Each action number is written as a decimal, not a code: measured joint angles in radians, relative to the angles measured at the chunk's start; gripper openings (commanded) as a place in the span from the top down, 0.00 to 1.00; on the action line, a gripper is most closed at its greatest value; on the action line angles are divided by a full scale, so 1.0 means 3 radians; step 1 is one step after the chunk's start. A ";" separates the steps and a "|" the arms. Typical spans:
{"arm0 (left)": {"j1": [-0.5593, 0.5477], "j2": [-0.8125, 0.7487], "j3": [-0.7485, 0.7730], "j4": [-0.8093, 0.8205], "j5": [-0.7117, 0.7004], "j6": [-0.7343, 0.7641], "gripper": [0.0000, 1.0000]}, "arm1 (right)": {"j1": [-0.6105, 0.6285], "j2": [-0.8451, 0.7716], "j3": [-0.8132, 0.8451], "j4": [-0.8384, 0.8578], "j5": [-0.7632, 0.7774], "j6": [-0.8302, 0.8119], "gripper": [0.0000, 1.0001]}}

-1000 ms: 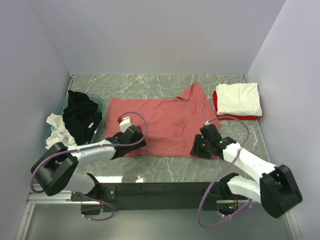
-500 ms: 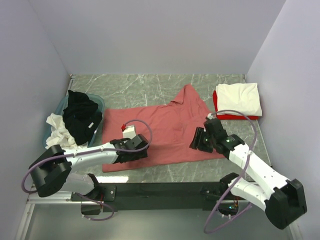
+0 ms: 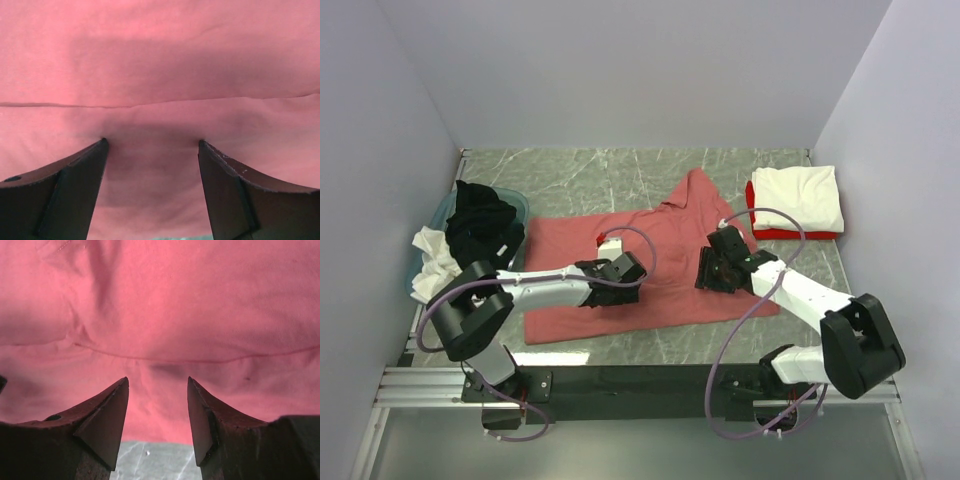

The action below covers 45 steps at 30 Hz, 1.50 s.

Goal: Fold and stack the t-shirts
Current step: Fold the tshirt

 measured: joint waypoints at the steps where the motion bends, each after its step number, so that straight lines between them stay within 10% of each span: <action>1: -0.0010 0.0037 0.0005 0.0017 -0.0019 0.0037 0.20 | 0.0008 0.0031 -0.0006 0.0033 0.0019 0.0003 0.43; 45: -0.0930 -0.0495 -0.0785 0.0743 -0.0478 -0.0304 0.19 | 0.1322 -0.0736 -0.0664 -0.0532 0.0270 0.1383 0.42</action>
